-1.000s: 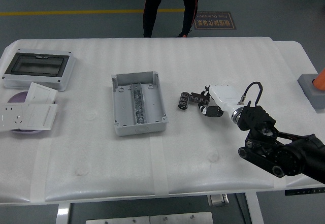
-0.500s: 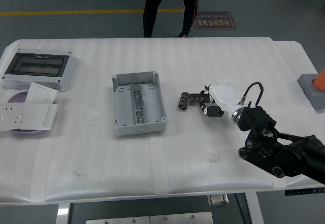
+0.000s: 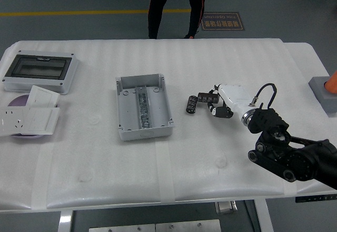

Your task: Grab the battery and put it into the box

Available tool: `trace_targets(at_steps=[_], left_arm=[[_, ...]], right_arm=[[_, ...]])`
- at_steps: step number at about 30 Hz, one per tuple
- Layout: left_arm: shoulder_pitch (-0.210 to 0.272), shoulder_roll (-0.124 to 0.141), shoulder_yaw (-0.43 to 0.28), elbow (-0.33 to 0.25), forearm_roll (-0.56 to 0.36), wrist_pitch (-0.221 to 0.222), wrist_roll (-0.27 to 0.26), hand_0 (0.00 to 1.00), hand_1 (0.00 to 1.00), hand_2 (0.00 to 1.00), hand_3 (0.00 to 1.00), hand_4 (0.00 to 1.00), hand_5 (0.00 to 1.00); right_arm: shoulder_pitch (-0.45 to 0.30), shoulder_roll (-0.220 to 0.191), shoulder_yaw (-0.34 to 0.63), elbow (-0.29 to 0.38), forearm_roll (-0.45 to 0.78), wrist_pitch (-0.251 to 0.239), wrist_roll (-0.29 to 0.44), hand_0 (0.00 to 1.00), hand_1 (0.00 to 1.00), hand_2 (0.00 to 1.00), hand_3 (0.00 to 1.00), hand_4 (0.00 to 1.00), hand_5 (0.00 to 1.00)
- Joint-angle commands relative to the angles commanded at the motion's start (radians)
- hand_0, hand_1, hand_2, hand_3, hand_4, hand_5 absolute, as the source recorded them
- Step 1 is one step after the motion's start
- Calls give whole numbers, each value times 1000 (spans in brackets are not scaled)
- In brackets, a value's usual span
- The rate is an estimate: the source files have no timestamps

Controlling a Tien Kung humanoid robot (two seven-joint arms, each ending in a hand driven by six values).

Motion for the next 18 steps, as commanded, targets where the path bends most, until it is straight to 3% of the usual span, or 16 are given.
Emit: trace_targets(at_steps=[11,18], left_arm=[[0,-2,-11,-1,14,1,0,582,653,635,550,570,456],[-1,-3,-15,-1,20,1,0,581,653,639,550,573,460]], right_arm=[[2,-19,65,61,9,-5,1,264,323,421,652,414,200],[-3,-19,107,187,-3,-11,-10,263,322,418,650,426,207]])
